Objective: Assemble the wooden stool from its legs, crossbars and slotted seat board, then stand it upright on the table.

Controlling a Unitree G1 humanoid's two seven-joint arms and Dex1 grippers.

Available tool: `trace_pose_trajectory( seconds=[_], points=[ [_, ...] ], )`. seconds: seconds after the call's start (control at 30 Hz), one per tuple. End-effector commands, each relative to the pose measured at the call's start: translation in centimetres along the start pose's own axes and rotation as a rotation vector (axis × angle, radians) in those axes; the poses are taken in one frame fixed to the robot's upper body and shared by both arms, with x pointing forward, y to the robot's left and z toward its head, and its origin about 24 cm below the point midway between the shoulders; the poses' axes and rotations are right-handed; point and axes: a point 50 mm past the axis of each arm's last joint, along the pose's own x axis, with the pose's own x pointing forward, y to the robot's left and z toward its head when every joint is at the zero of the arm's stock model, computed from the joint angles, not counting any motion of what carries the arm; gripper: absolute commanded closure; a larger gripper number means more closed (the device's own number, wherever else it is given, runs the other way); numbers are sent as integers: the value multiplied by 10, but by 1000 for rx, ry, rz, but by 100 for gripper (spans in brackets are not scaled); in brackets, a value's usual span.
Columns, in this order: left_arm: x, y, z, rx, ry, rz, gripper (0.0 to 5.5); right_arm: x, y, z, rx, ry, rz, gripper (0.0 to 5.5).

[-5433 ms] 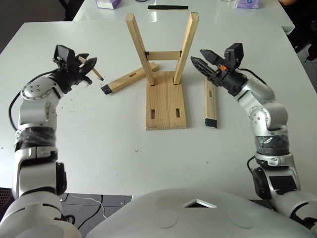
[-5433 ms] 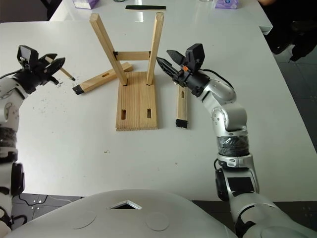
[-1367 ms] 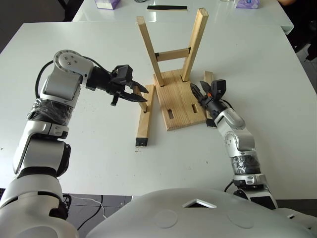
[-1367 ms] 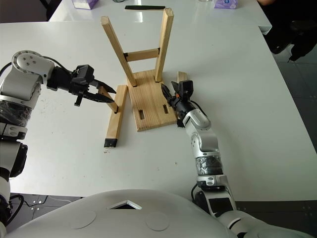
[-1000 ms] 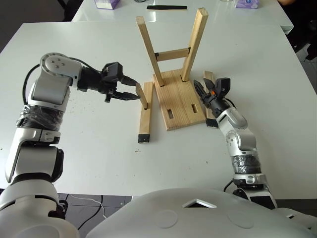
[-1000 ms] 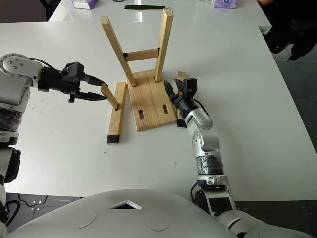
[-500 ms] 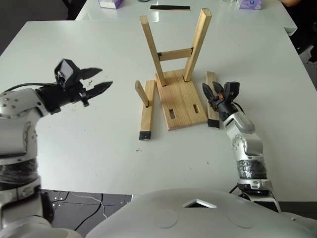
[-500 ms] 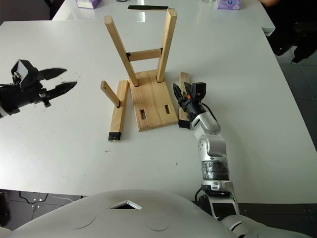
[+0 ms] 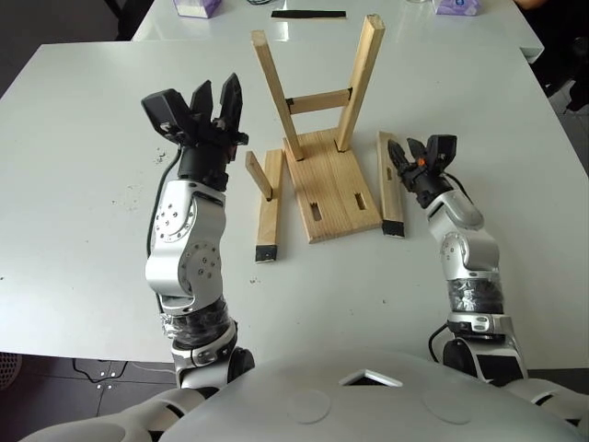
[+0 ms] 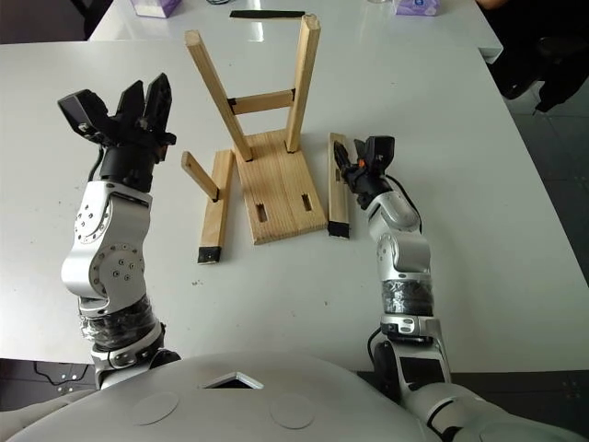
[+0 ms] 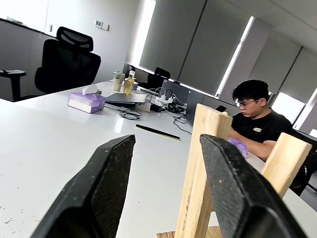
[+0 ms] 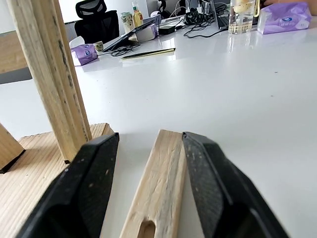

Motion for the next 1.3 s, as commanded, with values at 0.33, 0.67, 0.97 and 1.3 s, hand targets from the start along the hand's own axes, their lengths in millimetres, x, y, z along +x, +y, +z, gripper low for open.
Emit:
trace_pose_trajectory(
  seconds=[0.33, 0.67, 0.97, 1.3],
  points=[
    [14, -24, -2, 7, -9, -86, 305, 1, 2, -17, 12, 25, -50, 314],
    [15, -20, -19, 33, 116, -106, 305, 0, 1, -23, 15, 42, -62, 314],
    [7, -1, -57, 1, 321, -47, 305, 2, 0, -22, 18, 37, -67, 314],
    [7, 19, 58, 124, -307, 230, 305, -6, -3, -29, 22, 58, -85, 314]
  ],
)
